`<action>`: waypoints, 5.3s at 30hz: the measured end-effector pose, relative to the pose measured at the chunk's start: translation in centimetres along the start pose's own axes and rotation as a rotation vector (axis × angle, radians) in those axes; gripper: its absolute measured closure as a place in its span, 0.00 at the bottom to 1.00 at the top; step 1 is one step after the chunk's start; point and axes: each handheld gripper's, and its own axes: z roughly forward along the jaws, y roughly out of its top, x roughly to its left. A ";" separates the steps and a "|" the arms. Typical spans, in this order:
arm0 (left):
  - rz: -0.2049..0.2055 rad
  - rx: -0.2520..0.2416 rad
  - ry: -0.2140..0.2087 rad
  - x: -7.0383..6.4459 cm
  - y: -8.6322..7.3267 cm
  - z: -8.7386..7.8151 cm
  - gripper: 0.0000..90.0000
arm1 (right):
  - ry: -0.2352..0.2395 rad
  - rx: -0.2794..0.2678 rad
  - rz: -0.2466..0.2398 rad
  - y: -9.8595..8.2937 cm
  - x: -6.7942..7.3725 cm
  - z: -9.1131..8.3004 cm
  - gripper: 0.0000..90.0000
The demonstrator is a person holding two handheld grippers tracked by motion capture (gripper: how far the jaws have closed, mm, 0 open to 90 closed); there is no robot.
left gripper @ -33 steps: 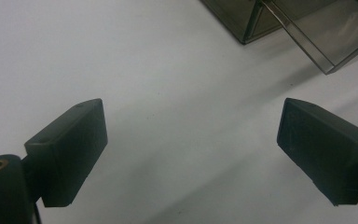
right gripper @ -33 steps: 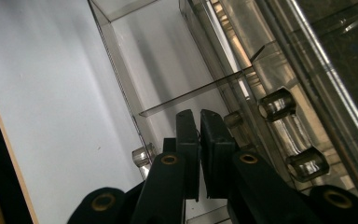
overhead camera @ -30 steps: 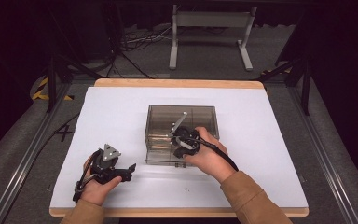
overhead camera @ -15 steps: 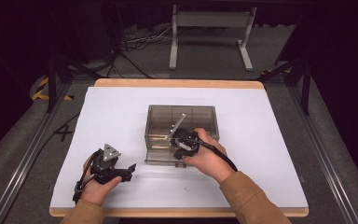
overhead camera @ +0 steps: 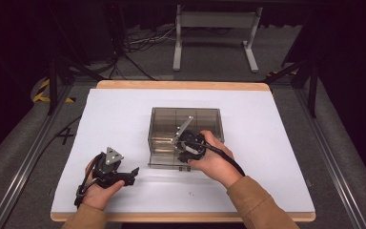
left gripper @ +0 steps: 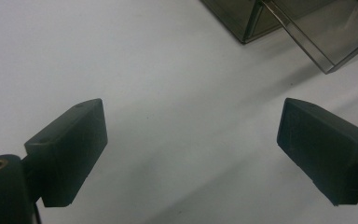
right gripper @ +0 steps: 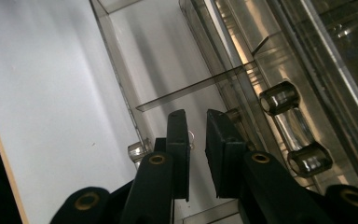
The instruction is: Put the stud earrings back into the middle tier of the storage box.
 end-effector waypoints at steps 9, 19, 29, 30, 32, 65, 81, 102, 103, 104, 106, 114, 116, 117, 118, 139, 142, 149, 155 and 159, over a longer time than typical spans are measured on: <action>0.000 -0.002 0.002 0.0 0.0 0.0 0.10 | 0.016 -0.050 -0.022 -0.5 0.7 -1.8 0.88; -0.004 -0.002 0.003 0.0 0.0 0.0 0.10 | 0.046 -0.089 -0.084 -1.1 1.5 -3.4 0.87; -0.003 -0.002 0.003 0.0 0.0 0.0 0.10 | 0.072 -0.108 -0.126 -1.6 2.3 -4.5 0.85; -0.001 -0.001 0.003 0.0 0.0 0.0 0.10 | 0.081 -0.112 -0.137 -1.7 2.4 -4.5 0.84; -0.003 0.001 0.003 0.0 0.0 0.0 0.10 | 0.102 -0.106 -0.156 -1.8 2.7 -4.6 0.84; -0.004 -0.003 0.004 -0.1 0.0 0.0 0.10 | 0.129 -0.135 -0.167 -4.3 3.8 -3.6 0.81; -0.001 -0.002 0.006 -0.1 0.0 0.0 0.10 | 0.138 -0.092 -0.140 -5.5 4.2 -1.5 0.80; -0.002 -0.002 0.004 -0.2 0.0 0.1 0.10 | 0.145 -0.014 -0.165 -6.1 5.0 0.7 0.80; -0.002 -0.002 0.003 -0.2 0.0 0.1 0.10 | 0.149 -0.012 -0.165 -6.1 5.1 0.8 0.80; -0.001 -0.002 0.003 -0.2 0.0 0.1 0.10 | 0.148 -0.001 -0.156 -6.2 5.2 0.8 0.80; -0.002 -0.001 0.003 -0.2 0.0 0.1 0.10 | 0.146 0.007 -0.163 -6.2 5.2 1.0 0.80; -0.002 -0.001 0.003 -0.1 0.0 0.1 0.10 | 0.139 0.030 -0.191 -6.2 5.4 1.7 0.81; -0.002 -0.001 0.003 -0.1 0.0 0.1 0.10 | 0.138 0.040 -0.191 -6.2 5.5 1.9 0.82; -0.002 -0.001 0.003 -0.1 0.0 0.1 0.10 | 0.138 0.040 -0.191 -6.2 5.5 1.9 0.82; -0.002 -0.001 0.002 -0.1 0.0 0.1 0.10 | 0.136 0.044 -0.193 -6.2 5.5 2.0 0.82; 0.003 0.001 0.004 -0.2 0.0 0.1 0.10 | 0.108 0.100 -0.190 -6.0 6.3 2.7 0.96; -0.001 -0.001 0.003 -0.2 0.0 0.1 0.10 | 0.113 0.099 -0.197 -5.9 6.2 2.8 0.96; -0.002 -0.001 0.002 -0.2 0.0 0.1 0.10 | 0.118 0.091 -0.188 -5.8 6.2 2.5 0.96; -0.002 -0.001 0.003 -0.2 0.0 0.0 0.10 | 0.125 0.077 -0.194 -5.5 6.2 1.8 0.96; -0.002 -0.001 0.004 -0.2 0.0 0.0 0.10 | 0.121 0.062 -0.200 -5.3 6.2 1.4 0.96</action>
